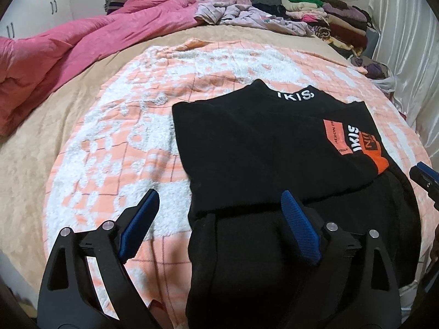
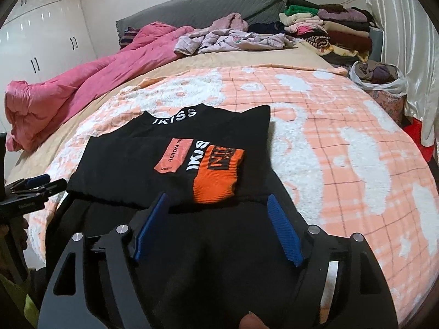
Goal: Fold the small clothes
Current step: 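Open the right tool and move it to the sweatshirt hem, then grasp the sweatshirt hem with both tools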
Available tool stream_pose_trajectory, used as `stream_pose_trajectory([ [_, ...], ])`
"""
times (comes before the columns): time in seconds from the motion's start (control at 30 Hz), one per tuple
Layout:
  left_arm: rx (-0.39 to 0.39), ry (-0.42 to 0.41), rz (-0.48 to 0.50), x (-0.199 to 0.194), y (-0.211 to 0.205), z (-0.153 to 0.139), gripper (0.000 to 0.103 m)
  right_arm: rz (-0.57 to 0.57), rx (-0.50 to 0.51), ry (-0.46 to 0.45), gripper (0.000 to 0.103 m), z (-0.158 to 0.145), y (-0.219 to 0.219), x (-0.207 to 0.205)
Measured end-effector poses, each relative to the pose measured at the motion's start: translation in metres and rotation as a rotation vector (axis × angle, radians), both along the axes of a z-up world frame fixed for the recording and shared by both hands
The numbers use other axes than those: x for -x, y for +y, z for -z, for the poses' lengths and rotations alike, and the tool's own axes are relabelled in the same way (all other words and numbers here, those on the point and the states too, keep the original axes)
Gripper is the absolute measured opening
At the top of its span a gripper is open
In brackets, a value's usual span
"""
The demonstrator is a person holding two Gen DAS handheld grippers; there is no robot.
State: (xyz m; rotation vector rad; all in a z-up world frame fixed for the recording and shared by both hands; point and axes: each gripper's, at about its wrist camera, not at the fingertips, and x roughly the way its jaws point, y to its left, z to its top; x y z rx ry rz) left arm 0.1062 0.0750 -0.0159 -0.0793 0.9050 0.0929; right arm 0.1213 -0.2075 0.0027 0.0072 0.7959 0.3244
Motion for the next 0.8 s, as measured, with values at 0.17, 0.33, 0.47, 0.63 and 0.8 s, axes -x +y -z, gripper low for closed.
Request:
stream_pose_trajectory([
  [0.17, -0.008, -0.025, -0.004, 0.011, 0.000, -0.008, 0.091, 0.018, 0.009, -0.021, 0.073, -0.007, -0.010, 0.011],
  [0.33, 0.001, -0.038, -0.021, 0.024, 0.006, -0.011, 0.091, 0.024, 0.031, -0.026, 0.073, -0.009, -0.016, 0.022],
  [0.47, -0.010, -0.029, -0.028, 0.034, 0.008, -0.007, 0.091, 0.035, 0.040, -0.026, 0.074, -0.008, -0.023, 0.031],
  [0.63, -0.002, -0.014, -0.029, 0.046, 0.010, 0.001, 0.091, 0.041, 0.056, -0.010, 0.074, -0.001, -0.028, 0.042],
  [0.8, -0.005, -0.010, -0.027, 0.056, 0.009, 0.003, 0.091, 0.048, 0.063, 0.005, 0.074, 0.004, -0.033, 0.053],
])
